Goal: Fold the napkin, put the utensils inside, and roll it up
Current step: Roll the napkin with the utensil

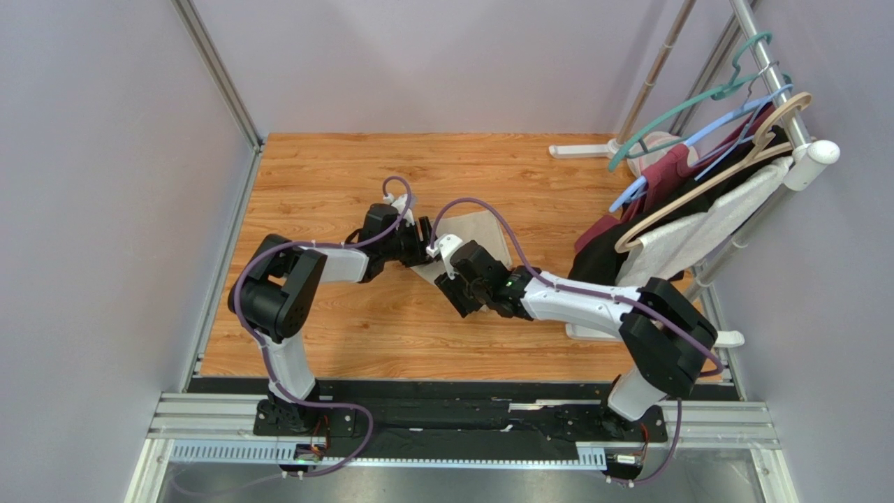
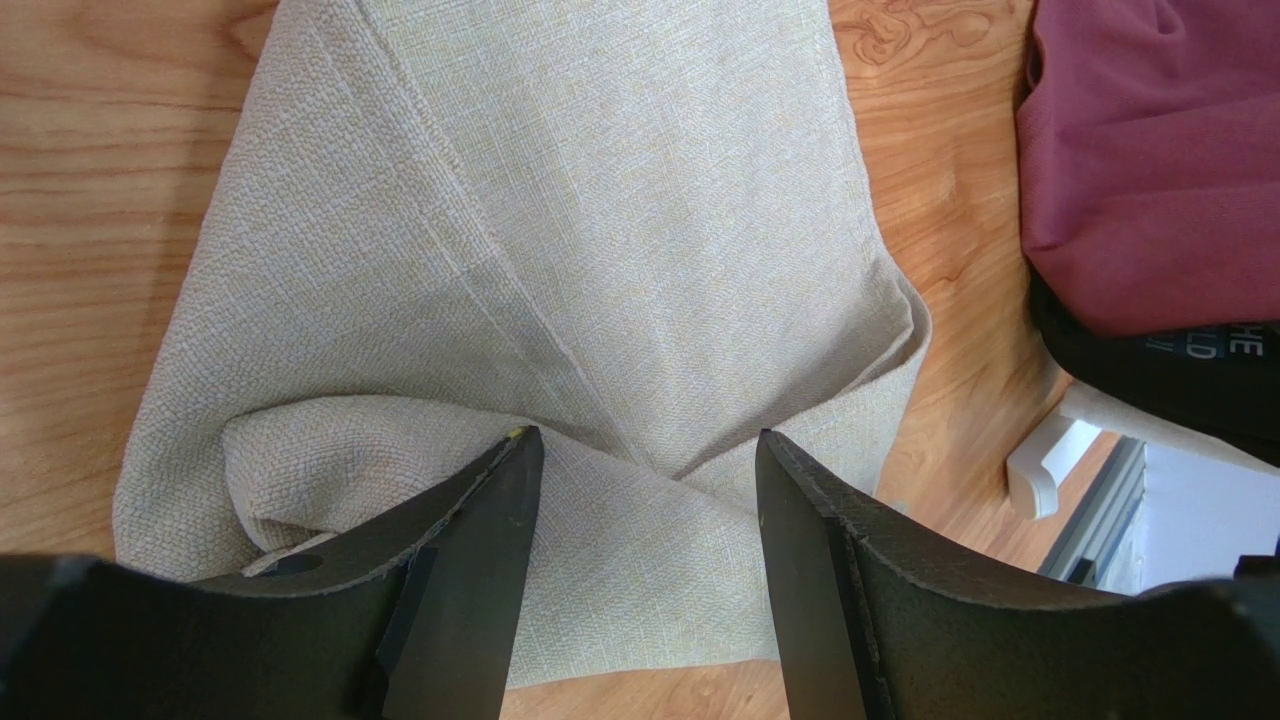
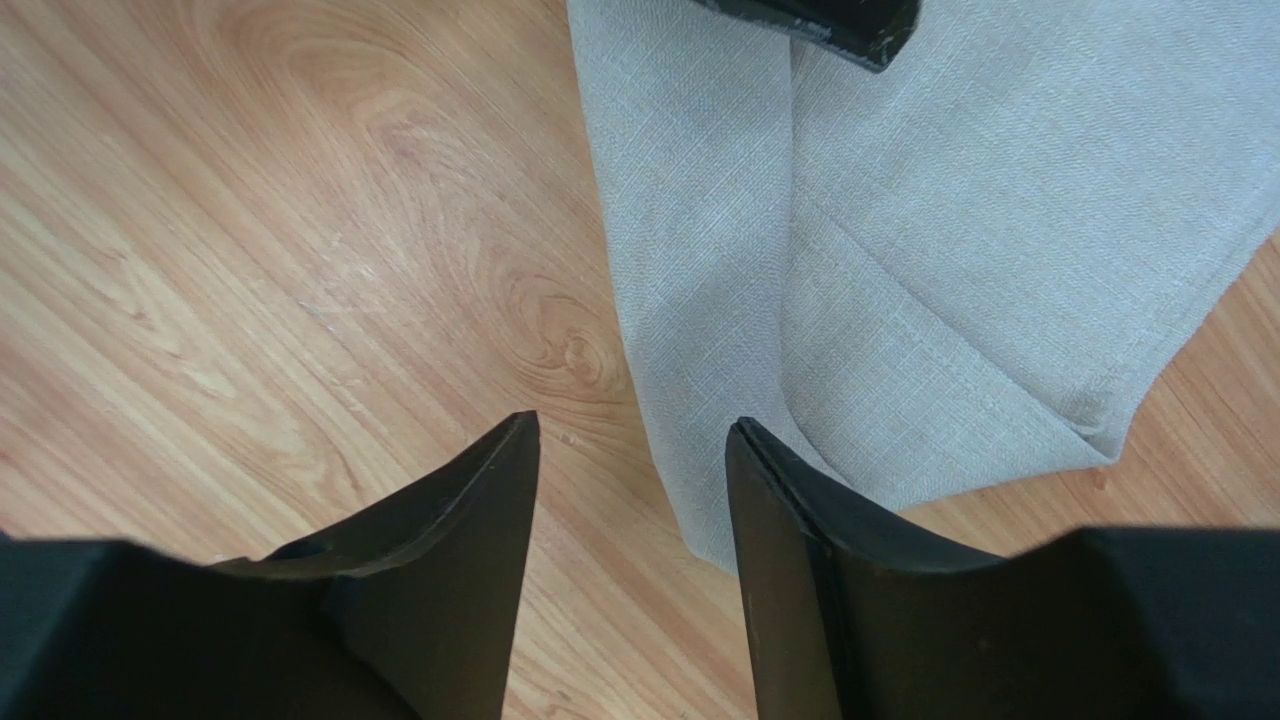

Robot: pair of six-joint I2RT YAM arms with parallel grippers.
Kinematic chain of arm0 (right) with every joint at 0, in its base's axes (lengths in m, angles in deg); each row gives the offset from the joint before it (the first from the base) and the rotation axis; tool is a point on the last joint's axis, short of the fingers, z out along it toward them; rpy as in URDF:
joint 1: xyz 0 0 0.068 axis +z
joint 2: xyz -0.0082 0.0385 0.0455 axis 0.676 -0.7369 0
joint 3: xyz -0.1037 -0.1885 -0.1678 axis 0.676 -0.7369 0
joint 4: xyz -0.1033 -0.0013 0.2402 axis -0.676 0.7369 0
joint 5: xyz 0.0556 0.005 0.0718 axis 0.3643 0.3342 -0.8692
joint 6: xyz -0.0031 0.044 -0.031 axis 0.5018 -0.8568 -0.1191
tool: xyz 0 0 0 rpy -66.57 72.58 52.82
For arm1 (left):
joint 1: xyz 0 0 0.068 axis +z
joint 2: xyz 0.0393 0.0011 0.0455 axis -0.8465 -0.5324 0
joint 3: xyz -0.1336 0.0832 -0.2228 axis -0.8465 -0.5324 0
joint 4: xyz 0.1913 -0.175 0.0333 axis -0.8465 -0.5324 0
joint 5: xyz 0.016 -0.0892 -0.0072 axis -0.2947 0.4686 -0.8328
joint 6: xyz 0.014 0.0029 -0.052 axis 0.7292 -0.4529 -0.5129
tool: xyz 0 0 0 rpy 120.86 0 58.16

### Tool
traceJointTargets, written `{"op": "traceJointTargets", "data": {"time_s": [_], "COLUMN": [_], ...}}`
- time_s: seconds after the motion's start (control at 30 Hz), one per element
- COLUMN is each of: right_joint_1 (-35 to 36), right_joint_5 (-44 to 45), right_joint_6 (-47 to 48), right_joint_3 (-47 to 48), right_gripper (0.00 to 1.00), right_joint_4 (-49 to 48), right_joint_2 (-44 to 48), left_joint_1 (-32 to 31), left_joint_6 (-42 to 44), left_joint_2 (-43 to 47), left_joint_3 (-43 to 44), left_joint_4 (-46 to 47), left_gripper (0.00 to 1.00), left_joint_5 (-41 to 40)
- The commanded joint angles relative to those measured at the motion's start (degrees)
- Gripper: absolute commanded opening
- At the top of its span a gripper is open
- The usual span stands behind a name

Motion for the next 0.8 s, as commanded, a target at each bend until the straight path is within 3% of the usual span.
{"op": "traceJointTargets", "data": {"time_s": [0.0, 0.17, 0.57, 0.77], "right_joint_1": [0.82, 0.91, -0.67, -3.83], "right_joint_5": [0.73, 2.39, 4.78, -4.33], "right_joint_6": [3.15, 3.67, 1.74, -2.12], "right_joint_3": [-0.49, -0.49, 0.21, 1.09], "right_gripper": [0.48, 0.42, 0.41, 0.23], "right_joint_4": [-4.09, -4.71, -2.69, 1.18], "right_joint_2": [-2.31, -4.86, -11.36, -13.83], "left_joint_1": [-0.27, -0.36, -0.27, -0.27], "left_joint_6": [0.99, 1.16, 2.13, 2.13], "left_joint_2": [-0.81, -1.07, -1.69, -0.81], "left_joint_3": [-0.92, -0.39, 0.75, 1.54], "left_joint_4": [-3.39, -3.92, -4.36, -4.01], "left_gripper": [0.64, 0.64, 0.64, 0.66], "left_joint_5": [-0.28, -0.1, 0.6, 1.56]}}
